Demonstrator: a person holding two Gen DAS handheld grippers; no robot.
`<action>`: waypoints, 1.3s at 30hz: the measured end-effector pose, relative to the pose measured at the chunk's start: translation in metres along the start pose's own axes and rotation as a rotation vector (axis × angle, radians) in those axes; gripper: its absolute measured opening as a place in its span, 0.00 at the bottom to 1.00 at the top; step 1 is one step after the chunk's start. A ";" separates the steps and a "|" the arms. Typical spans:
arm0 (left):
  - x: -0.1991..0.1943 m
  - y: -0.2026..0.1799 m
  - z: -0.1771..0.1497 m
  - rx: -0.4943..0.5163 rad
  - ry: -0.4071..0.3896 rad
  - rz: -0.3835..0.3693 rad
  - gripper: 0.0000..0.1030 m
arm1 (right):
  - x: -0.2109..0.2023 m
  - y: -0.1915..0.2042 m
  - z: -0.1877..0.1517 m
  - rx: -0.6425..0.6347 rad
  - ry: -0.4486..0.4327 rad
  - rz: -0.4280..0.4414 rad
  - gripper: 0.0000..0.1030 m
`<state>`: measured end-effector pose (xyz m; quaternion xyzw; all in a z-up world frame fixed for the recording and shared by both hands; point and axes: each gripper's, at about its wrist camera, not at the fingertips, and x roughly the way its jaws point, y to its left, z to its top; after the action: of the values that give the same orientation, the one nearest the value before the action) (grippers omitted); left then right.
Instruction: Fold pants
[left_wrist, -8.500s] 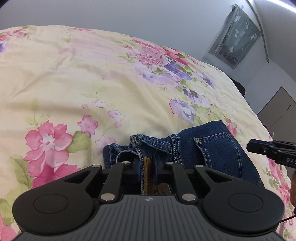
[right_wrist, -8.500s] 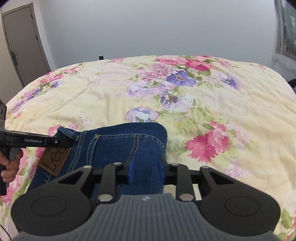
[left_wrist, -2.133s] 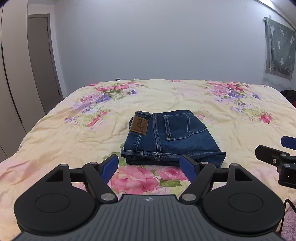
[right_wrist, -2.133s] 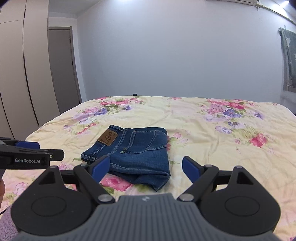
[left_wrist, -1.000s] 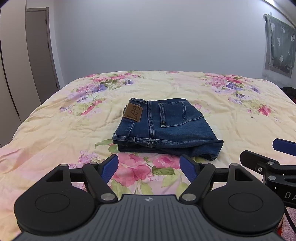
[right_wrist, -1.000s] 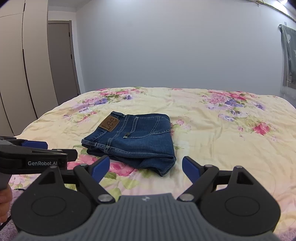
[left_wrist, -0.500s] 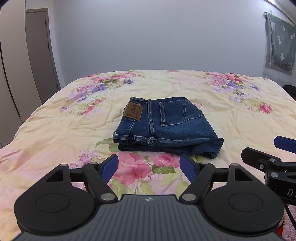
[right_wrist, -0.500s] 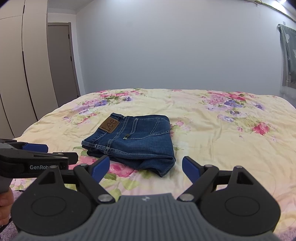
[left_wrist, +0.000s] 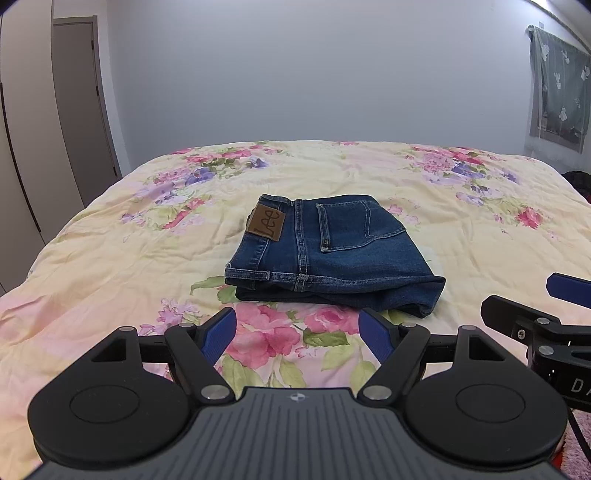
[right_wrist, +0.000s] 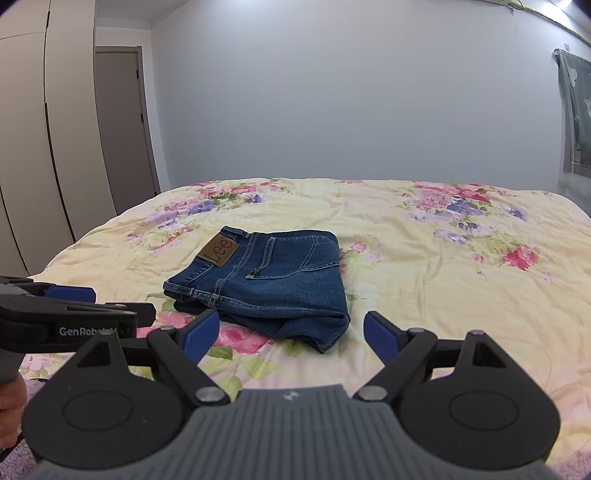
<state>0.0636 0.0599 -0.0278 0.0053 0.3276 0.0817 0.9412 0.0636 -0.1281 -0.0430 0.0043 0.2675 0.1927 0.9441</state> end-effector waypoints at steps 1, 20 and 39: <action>0.000 0.000 0.000 0.000 0.000 0.000 0.86 | 0.000 0.000 0.000 0.001 0.001 0.000 0.79; 0.000 0.001 0.000 -0.001 0.001 0.000 0.86 | 0.000 0.000 0.000 0.002 -0.001 -0.002 0.79; -0.002 -0.003 -0.001 0.015 -0.011 0.011 0.86 | 0.000 0.000 0.000 0.004 0.003 -0.003 0.79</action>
<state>0.0618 0.0568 -0.0274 0.0147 0.3230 0.0843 0.9425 0.0635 -0.1279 -0.0427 0.0053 0.2695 0.1908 0.9439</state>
